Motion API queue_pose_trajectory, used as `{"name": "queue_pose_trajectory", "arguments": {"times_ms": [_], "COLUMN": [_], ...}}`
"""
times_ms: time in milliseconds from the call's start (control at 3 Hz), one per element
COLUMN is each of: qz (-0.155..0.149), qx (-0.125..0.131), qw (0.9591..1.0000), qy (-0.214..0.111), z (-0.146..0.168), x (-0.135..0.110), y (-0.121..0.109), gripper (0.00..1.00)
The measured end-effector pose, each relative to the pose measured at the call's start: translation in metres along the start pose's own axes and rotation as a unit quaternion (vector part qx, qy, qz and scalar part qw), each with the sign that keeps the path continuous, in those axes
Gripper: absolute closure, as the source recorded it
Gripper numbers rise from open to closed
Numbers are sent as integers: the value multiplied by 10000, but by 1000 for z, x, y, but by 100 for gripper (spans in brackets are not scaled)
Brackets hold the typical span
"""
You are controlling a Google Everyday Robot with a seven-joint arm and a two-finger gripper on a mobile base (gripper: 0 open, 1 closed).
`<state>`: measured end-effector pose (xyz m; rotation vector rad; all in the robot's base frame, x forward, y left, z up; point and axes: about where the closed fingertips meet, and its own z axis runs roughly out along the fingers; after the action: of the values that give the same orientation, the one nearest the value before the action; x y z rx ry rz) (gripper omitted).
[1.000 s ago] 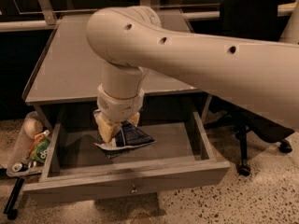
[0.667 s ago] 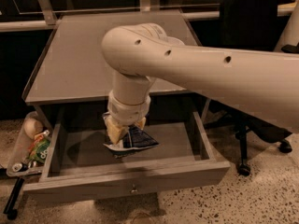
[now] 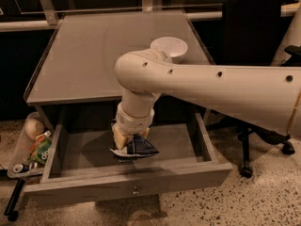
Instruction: Place blue chip bag into top drawer
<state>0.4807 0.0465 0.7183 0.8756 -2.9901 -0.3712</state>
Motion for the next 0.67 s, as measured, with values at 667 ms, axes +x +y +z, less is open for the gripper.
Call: {"name": "queue_pose_trajectory", "arguments": {"times_ms": [667], "qz": [169], "qx": [-206], "qw": [9993], "qy": [-247], "z": [33], "x": [-26], "y": [-3], "gripper": [100]}}
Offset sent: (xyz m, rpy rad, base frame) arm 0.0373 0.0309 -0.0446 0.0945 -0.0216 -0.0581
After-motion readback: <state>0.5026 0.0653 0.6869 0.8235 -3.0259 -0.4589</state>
